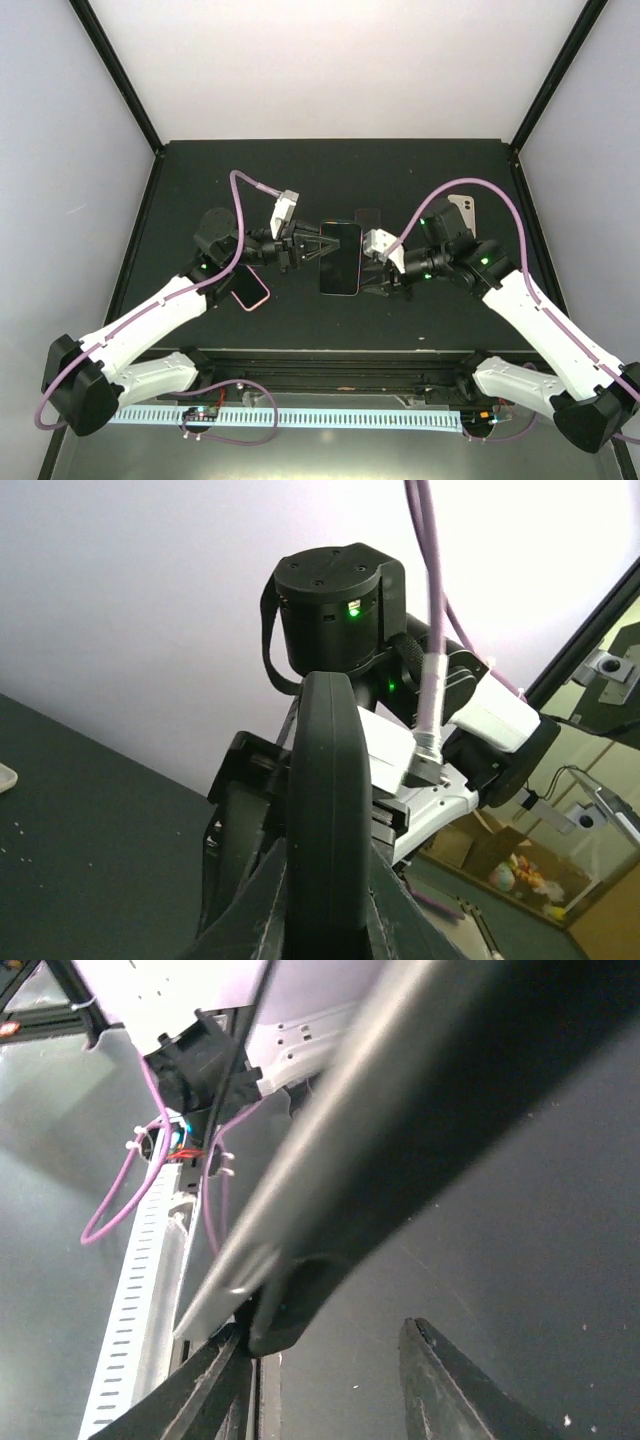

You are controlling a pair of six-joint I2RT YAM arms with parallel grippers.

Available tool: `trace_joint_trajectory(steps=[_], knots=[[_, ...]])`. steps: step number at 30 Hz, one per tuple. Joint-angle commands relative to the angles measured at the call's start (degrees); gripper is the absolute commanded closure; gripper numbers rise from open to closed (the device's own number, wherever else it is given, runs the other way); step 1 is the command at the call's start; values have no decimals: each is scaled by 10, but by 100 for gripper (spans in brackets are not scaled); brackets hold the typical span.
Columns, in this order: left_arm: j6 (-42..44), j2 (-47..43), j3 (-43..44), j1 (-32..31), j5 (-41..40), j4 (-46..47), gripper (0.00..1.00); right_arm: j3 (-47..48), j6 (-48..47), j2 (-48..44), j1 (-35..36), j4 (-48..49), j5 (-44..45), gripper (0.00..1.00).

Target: Take the phone out of the phone case

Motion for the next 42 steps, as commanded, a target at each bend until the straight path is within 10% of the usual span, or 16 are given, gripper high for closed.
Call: trace_joint_trajectory(steps=[1,9,17,34,42], knots=[[-43,3,-23,-34,81,79,98,23,138,23,-14,179,97,58],[-58,8,-62,-39,72,125,98,40,195,39,-25,210,145,58],[-44,17,-94,-39,17,120,99,72,171,41,-34,191,-75,44],[-37,144,-150,-40,-27,198,98,139,310,89,-36,247,-146,46],[-58,173,-136,-22,-103,168,98,99,283,107,-42,197,-176,85]])
